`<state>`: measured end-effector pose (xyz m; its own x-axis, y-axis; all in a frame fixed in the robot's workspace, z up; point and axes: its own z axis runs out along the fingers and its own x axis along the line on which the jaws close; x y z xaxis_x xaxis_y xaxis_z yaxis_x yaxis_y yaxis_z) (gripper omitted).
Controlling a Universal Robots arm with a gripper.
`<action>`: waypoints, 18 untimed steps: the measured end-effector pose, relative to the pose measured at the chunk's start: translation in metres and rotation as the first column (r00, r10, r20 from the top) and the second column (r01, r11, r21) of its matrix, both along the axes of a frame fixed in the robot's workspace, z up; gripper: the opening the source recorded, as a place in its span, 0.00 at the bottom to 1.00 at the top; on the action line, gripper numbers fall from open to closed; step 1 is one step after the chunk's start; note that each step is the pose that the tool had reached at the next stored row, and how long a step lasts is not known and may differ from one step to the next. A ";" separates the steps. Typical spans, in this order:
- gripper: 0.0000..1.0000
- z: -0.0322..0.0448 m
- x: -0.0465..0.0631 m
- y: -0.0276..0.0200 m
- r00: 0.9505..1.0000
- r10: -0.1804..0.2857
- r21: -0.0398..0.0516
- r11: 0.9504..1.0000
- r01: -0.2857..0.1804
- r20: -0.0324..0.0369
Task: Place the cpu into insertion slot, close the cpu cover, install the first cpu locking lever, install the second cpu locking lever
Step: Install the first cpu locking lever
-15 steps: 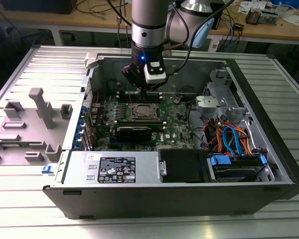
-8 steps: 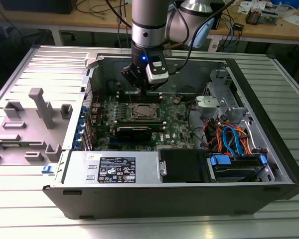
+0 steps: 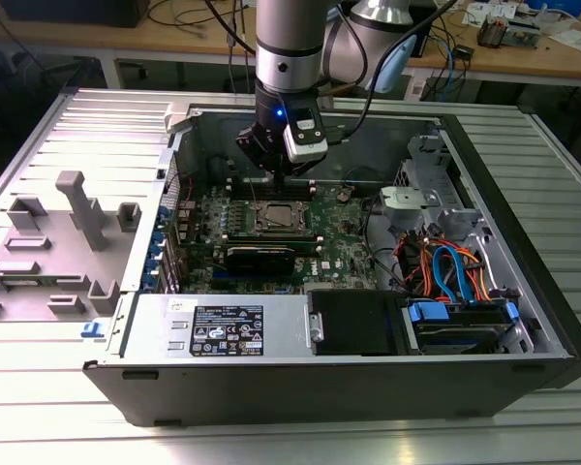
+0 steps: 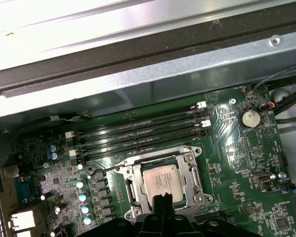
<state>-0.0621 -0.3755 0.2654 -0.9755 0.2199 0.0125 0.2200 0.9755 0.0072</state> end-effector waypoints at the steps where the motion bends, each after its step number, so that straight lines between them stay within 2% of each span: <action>1: 0.11 0.0000 0.000 0.0000 1.000 0.000 0.000 1.000 0.000 0.000; 5: 0.11 0.0000 0.000 0.0000 1.000 0.014 0.000 1.000 -0.014 0.000; 8: 0.11 0.0000 0.000 0.0000 0.999 0.046 0.000 0.999 -0.046 0.000; 10: 0.11 0.0000 0.000 0.0000 0.997 0.083 0.000 0.997 -0.083 0.000; 12: 0.11 0.0000 0.000 0.0000 0.992 0.126 0.000 0.992 -0.126 0.000; 16: 0.11 0.0000 0.000 0.0000 0.985 0.171 0.000 0.985 -0.171 0.000; 18: 0.11 0.0000 0.000 0.0000 0.983 0.182 0.000 0.983 -0.182 0.000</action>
<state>-0.0621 -0.3755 0.2654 -0.9992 0.0391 0.0125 0.0392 0.9992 0.0072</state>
